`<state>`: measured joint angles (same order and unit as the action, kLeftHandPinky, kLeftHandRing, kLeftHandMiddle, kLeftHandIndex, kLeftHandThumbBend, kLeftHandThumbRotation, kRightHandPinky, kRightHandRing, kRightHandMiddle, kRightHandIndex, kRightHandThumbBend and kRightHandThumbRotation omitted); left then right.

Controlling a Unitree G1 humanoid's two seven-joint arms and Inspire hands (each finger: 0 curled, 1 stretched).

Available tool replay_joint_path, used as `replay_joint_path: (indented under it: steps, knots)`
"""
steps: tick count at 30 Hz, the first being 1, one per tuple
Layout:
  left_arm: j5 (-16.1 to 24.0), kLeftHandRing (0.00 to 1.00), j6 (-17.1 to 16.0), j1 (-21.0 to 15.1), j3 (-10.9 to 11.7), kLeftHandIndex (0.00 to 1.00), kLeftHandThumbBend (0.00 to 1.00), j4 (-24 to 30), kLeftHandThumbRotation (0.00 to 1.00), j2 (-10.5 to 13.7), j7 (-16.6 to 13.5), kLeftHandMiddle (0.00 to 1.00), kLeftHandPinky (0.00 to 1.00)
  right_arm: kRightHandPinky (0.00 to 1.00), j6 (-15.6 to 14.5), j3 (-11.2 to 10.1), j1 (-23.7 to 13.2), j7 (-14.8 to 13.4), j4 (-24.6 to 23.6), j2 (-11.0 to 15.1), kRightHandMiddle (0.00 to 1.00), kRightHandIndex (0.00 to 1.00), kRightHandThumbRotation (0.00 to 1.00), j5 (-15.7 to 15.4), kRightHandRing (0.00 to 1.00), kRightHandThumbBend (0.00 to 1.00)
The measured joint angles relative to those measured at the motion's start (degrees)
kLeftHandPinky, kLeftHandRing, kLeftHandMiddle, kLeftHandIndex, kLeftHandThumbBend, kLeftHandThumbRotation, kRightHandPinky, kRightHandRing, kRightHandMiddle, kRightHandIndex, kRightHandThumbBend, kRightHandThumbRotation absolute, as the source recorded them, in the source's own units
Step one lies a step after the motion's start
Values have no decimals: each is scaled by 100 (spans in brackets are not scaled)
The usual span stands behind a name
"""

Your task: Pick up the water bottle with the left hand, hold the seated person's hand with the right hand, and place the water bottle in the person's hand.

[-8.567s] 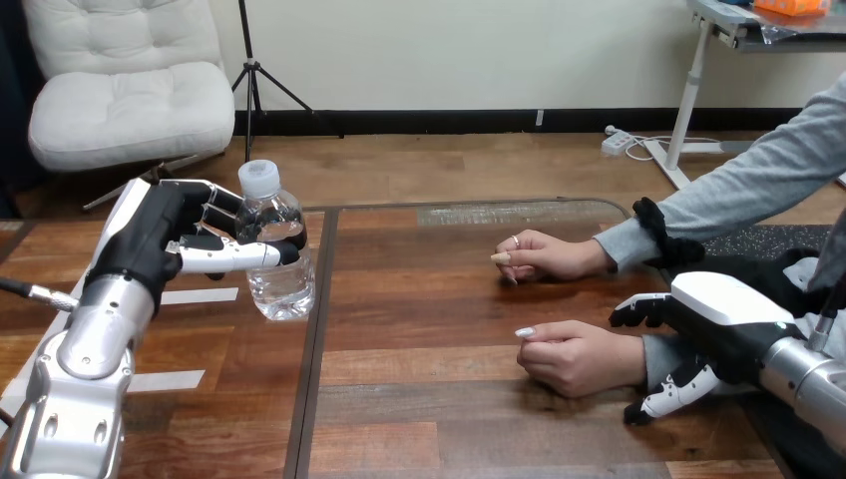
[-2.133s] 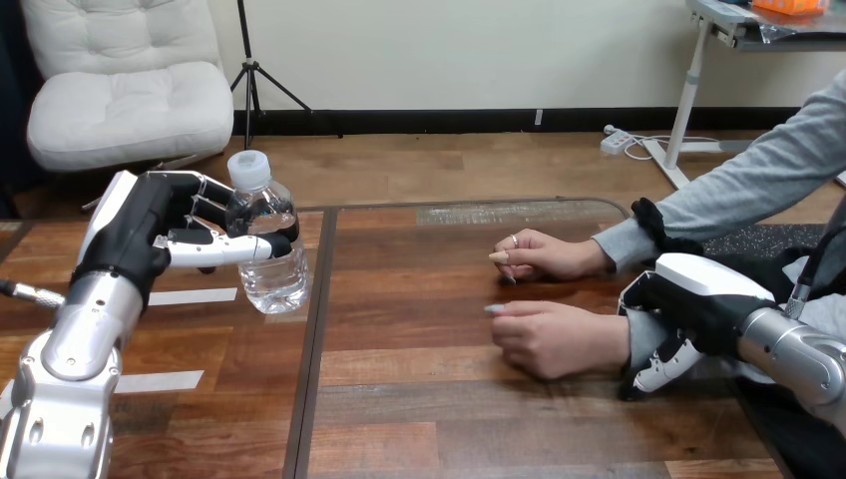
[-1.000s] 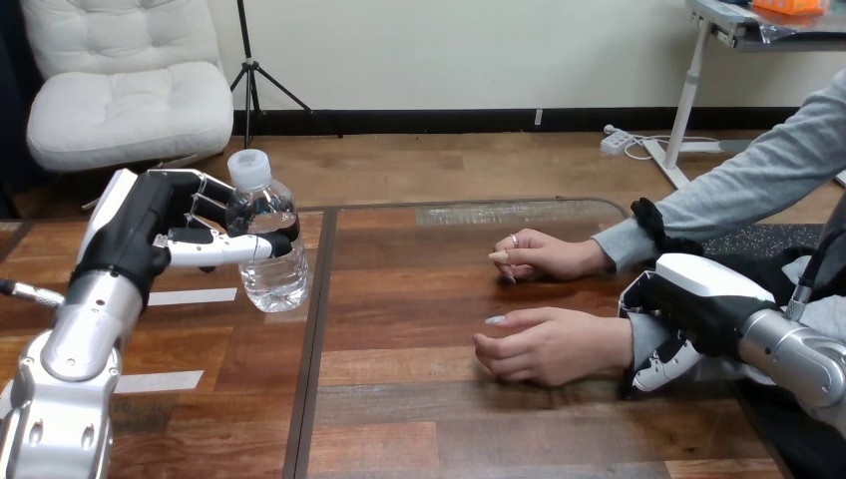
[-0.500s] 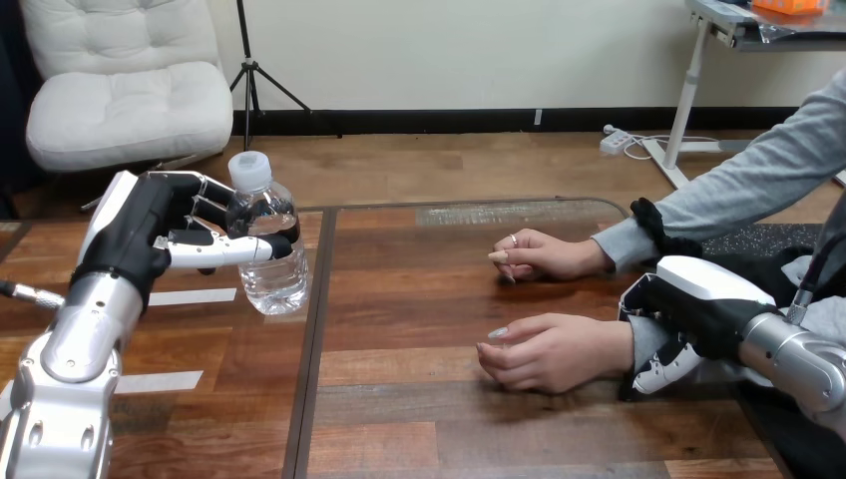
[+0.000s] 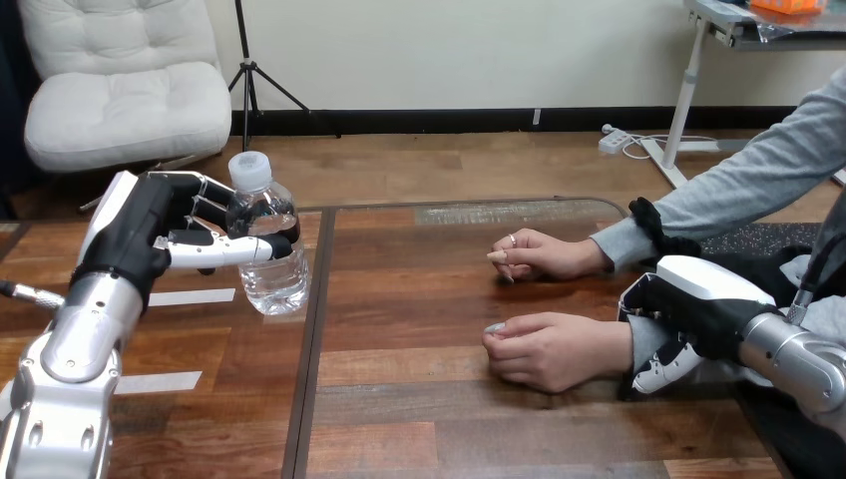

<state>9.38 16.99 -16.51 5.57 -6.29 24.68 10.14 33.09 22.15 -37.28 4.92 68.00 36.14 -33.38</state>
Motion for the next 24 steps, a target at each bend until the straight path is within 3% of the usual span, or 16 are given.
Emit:
replay_joint_path:
  steps: [24]
  knots:
    - [5,37,3,23,0,43,63,1,0,0,1,42,31,29,82,-29,6,0,-1,14,40,42,0,48,34,78]
